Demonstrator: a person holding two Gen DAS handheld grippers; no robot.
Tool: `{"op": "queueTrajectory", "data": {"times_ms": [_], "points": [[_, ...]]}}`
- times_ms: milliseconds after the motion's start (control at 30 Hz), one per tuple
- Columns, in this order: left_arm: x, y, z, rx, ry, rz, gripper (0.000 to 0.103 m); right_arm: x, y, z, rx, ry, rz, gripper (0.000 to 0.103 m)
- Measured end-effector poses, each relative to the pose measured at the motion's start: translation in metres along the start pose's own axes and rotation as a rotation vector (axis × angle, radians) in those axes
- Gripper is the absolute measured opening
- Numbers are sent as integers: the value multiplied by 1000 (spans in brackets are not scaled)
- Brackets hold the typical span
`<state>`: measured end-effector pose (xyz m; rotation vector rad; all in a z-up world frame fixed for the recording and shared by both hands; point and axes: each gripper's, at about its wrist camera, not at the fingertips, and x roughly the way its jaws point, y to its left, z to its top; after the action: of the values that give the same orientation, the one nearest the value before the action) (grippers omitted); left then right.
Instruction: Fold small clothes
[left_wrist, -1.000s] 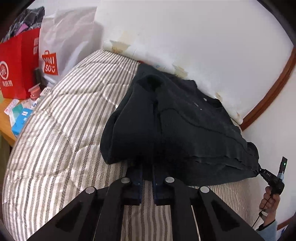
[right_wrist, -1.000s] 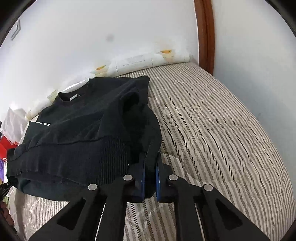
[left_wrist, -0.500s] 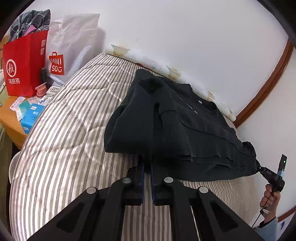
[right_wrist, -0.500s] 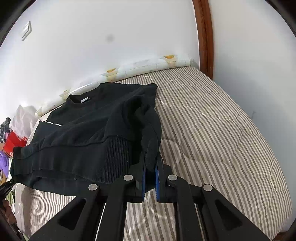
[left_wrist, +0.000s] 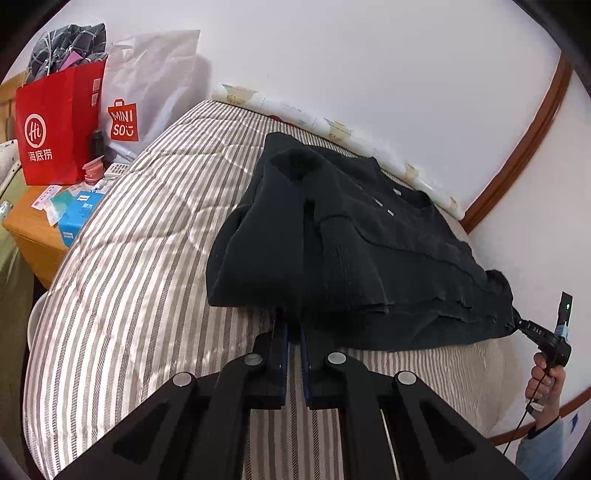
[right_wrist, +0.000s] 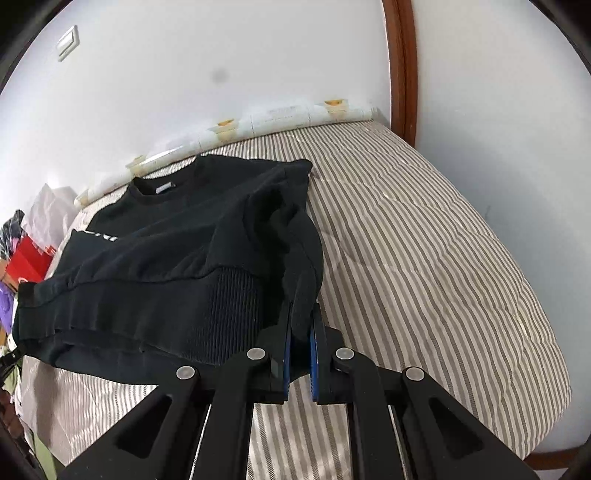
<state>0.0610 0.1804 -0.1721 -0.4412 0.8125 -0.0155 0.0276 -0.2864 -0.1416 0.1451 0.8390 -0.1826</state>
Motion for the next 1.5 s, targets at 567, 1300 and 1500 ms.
{"op": "queueTrajectory", "data": {"times_ms": [567, 1300, 1500], "points": [[-16, -12, -17, 87, 36, -35, 7, -39, 67, -22, -163, -20, 52, 21], [47, -75, -2, 237, 141, -96, 8, 22, 99, -41, -241, 90, 27, 10], [64, -84, 2, 284, 157, -3, 8, 22, 98, -37, -223, 97, 39, 10]]}}
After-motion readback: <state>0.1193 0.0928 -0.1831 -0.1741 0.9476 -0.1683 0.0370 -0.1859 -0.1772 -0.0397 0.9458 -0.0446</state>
